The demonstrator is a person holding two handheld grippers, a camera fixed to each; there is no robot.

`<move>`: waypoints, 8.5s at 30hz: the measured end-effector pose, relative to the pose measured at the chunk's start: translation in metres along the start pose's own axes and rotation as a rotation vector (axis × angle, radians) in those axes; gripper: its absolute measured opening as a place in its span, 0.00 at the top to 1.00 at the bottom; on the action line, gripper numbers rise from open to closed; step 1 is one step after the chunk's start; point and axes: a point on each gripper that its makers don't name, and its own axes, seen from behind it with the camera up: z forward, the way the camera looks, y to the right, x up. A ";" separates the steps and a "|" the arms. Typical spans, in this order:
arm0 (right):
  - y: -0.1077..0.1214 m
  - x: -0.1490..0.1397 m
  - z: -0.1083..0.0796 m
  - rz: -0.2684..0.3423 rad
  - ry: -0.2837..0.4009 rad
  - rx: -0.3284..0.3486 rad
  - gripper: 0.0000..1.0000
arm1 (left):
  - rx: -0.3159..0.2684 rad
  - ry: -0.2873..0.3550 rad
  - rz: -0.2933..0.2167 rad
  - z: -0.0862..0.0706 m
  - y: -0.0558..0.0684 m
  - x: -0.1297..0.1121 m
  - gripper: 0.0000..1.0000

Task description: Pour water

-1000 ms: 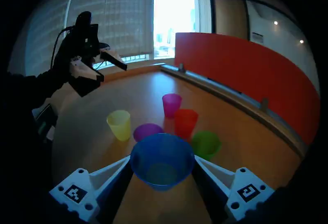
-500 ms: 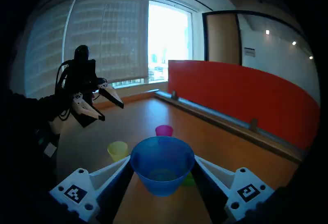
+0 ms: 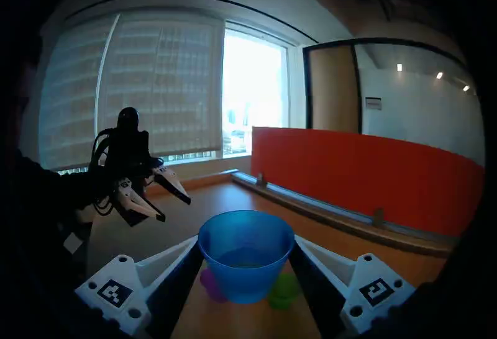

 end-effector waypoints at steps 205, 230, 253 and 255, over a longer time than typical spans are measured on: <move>0.065 -0.017 -0.074 0.017 0.006 -0.286 0.09 | 0.007 -0.144 0.166 0.178 -0.004 0.050 0.10; 0.045 -0.008 -0.058 0.005 0.004 -0.245 0.09 | 0.044 0.022 0.094 0.111 0.005 0.077 0.10; 0.032 0.002 -0.043 -0.010 0.008 -0.216 0.09 | 0.032 0.120 0.032 0.077 0.011 0.074 0.11; 0.031 0.003 -0.042 -0.011 0.010 -0.213 0.09 | 0.034 0.126 0.022 0.074 0.010 0.073 0.12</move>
